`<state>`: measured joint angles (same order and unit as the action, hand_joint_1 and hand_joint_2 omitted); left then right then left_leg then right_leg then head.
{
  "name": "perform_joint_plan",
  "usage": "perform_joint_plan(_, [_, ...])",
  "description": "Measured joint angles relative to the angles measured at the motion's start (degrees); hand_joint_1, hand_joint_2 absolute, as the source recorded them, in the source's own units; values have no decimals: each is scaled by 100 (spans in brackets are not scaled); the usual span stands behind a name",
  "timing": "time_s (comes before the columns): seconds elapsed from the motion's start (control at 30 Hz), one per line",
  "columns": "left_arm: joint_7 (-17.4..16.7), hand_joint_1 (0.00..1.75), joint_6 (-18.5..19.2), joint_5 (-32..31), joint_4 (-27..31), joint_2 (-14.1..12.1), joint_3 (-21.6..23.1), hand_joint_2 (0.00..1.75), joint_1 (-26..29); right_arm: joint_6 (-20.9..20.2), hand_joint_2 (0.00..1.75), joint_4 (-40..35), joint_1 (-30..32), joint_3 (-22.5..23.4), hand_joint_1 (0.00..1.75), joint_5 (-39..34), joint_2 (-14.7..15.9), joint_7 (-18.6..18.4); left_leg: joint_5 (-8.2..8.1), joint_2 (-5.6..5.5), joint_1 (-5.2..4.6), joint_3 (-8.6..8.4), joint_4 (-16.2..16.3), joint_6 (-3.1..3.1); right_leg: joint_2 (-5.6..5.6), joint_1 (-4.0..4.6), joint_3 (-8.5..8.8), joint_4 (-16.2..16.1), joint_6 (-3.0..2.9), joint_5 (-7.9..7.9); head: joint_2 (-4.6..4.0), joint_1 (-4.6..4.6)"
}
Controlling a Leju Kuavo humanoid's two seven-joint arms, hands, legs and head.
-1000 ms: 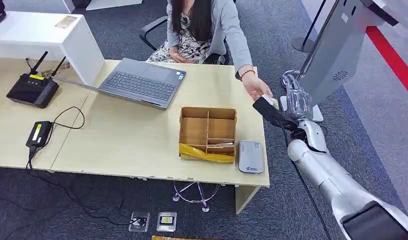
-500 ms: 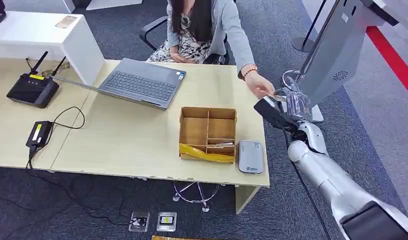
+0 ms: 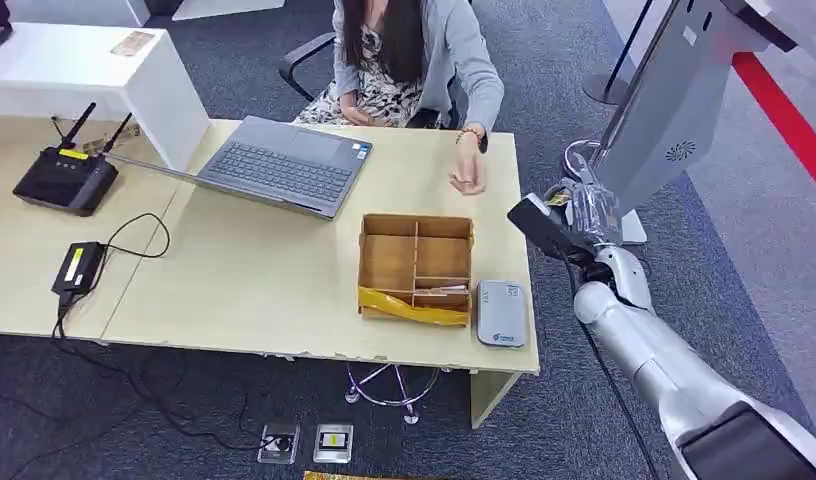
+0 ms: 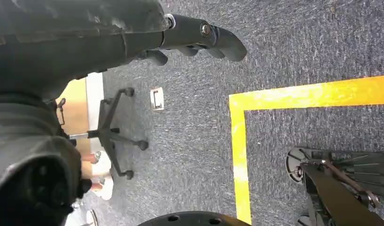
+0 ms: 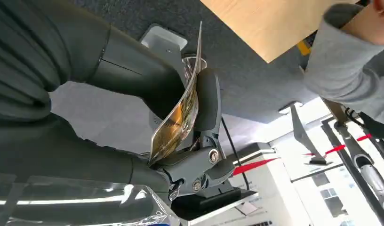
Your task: Pass the card to the sensor for recognition and then transmit it.
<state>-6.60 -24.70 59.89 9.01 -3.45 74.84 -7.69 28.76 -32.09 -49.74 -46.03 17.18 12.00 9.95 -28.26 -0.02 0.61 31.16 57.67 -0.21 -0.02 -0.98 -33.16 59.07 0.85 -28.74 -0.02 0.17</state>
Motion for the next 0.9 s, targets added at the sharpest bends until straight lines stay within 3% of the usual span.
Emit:
perform_joint_plan(0.5, [-13, 0, -44, 120, 0, -2, 0, 0, 21, 240, 175, -70, 454, 9, 175, -297, 96, 218, -1, 2, -1, -1, 0, 0, 1, -1, -2, -2, 0, 0, 0, 0])
perform_joint_plan(0.9, [-37, 0, -116, 135, 0, -9, -2, 0, 33, 393, 175, -1030, 1299, -28, 175, -317, 477, -326, -3, 6, 0, -4, 0, -3, 5, 0, -1, -3, 0, 0, 0, 2])
